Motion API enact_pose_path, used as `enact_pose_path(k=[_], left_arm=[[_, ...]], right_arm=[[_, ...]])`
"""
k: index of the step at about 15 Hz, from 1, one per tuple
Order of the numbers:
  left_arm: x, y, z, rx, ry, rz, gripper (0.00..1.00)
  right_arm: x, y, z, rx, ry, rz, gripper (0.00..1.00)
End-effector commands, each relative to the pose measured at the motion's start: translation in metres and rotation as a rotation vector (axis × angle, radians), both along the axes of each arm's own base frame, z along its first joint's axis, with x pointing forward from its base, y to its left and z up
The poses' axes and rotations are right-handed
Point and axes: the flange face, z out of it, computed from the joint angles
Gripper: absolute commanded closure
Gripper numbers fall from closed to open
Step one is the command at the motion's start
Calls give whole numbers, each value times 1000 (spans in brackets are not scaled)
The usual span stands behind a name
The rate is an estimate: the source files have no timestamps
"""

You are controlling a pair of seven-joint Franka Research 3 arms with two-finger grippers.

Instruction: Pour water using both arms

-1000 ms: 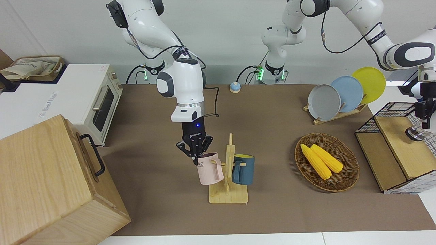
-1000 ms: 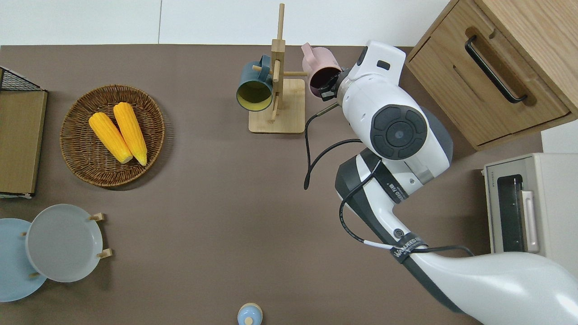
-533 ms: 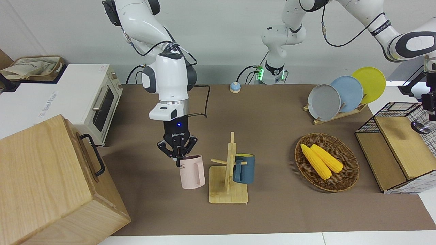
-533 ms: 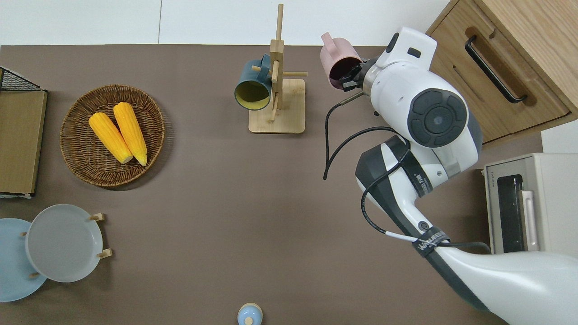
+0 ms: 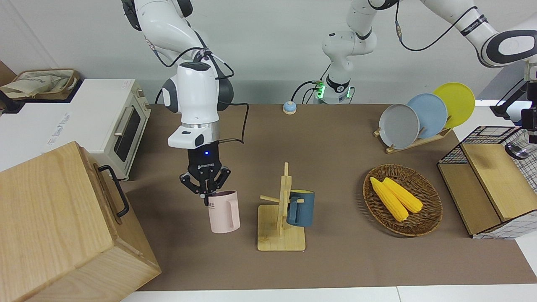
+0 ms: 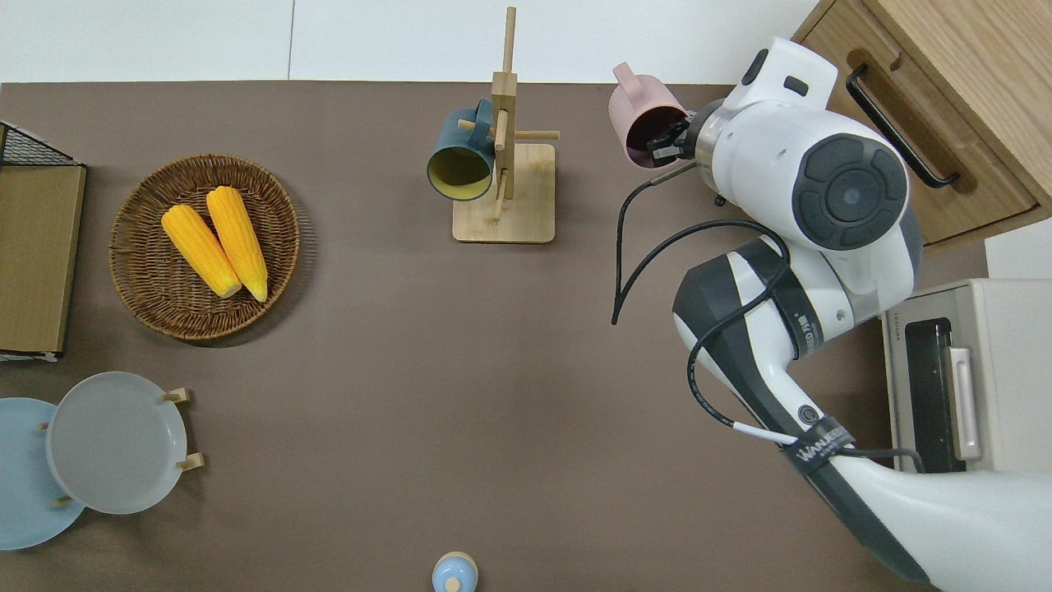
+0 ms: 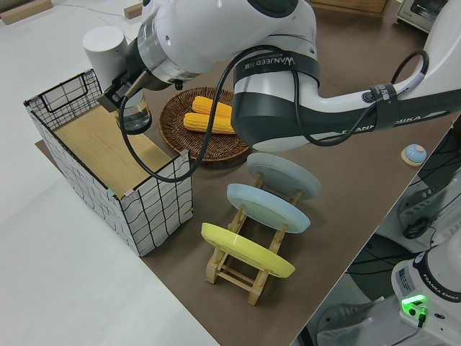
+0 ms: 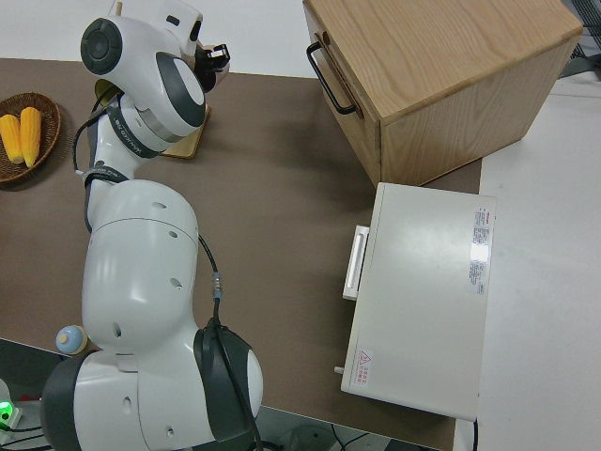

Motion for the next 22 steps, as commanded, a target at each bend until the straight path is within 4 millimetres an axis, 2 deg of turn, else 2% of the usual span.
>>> enact_pose_path(k=[1,3,7,10,14,19,22], left_arm=[[-1,-28,31,-14,4,21,976],[-4,-38,39,-18,27,29,976],[-6,-67,54,-61,54,43,976],[-8,-101,66,-37,99,58,976],[-6,-137,61,-18,130,91,976],[-28,-165,46,5,159,89,978],[-36,-194,37,20,178,103,976]], right_arm=[[-25,-14,-5,-2,115,-48,1000],[-37,-24,-12,-8,185,-84,1000],[-63,-24,-16,54,387,-195,1000],[-82,-5,-22,32,482,-220,1000],[-107,47,-38,98,568,-316,1000],[-127,113,-65,201,650,-457,1000],[-135,153,-88,255,711,-536,1000]])
